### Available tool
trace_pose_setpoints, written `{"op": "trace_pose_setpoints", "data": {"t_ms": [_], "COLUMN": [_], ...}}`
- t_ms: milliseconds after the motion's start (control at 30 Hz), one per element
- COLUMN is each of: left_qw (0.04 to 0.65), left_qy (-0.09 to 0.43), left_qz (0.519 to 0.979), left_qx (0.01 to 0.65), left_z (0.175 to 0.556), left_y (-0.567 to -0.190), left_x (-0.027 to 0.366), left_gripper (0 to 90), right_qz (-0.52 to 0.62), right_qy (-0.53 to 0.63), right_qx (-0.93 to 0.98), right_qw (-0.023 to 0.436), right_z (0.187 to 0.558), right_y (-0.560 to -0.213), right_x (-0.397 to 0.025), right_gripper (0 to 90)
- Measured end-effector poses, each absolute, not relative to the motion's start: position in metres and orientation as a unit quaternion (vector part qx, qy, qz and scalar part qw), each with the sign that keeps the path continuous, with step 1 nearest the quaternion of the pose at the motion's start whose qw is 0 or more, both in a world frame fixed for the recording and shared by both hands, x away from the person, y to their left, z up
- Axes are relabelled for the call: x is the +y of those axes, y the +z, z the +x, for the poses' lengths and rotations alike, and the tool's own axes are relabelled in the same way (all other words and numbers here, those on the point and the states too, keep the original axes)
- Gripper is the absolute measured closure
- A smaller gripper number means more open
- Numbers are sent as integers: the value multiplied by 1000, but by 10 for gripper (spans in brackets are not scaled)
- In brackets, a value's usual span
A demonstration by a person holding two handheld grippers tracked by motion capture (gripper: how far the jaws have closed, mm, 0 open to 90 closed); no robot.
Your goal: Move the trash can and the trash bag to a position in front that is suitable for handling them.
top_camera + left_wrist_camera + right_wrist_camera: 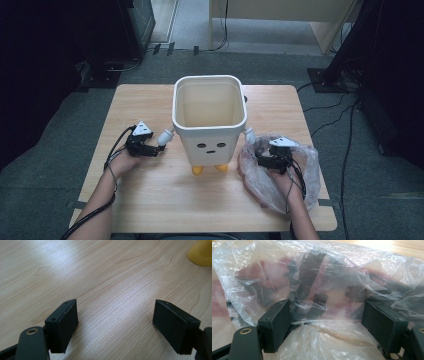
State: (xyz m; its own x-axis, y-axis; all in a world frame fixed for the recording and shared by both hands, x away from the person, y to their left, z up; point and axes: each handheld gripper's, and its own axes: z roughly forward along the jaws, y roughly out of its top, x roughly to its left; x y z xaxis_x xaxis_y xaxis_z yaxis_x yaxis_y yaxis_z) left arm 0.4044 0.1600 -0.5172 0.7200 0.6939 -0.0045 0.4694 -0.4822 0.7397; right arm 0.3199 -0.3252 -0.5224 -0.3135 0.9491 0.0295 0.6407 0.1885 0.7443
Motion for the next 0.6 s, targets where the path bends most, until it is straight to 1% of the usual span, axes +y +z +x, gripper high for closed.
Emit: {"op": "trace_pose_setpoints", "data": {"t_ms": [600], "left_qw": [375], "left_qy": [148], "left_qz": [850], "left_qx": [340], "left_z": [405], "left_y": [-517], "left_x": [159], "left_gripper": [184], "right_qz": [539], "right_qy": [339], "right_qx": [737], "right_qw": [226], "right_z": [320], "right_y": [-522], "right_x": [-326], "right_gripper": [215]}}
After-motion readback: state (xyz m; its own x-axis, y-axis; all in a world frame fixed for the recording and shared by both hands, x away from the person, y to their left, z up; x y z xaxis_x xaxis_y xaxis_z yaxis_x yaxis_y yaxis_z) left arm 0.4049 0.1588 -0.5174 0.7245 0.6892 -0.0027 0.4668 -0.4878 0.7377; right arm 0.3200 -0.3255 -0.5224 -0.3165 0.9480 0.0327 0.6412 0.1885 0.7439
